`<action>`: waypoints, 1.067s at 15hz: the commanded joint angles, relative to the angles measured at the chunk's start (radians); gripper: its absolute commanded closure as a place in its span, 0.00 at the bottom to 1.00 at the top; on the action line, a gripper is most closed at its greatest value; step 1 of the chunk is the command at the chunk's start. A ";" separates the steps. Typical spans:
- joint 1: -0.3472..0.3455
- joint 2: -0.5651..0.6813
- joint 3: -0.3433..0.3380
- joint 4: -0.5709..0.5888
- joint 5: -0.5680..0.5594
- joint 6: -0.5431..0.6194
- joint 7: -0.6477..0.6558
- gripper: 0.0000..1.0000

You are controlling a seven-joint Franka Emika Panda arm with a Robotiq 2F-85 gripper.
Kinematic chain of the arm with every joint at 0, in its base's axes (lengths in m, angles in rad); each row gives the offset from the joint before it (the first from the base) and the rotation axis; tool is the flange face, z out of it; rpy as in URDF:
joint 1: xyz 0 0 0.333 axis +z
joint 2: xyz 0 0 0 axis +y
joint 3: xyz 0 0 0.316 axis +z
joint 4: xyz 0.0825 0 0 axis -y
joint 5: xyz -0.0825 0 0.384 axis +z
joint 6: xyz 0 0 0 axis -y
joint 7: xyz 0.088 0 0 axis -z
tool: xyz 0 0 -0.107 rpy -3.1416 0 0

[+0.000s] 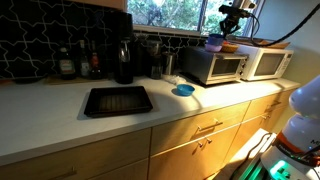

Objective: Put the purple bowl onto the microwave

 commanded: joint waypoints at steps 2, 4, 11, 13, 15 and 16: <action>0.045 0.040 -0.050 0.054 -0.003 -0.061 0.026 0.99; 0.053 0.052 -0.061 0.065 0.007 -0.057 0.027 0.99; 0.082 0.086 -0.085 0.098 0.028 -0.110 0.013 0.99; 0.088 0.093 -0.089 0.106 0.024 -0.134 0.015 0.99; 0.091 0.100 -0.093 0.110 0.026 -0.144 0.016 0.99; 0.093 0.102 -0.096 0.111 0.029 -0.149 0.014 0.99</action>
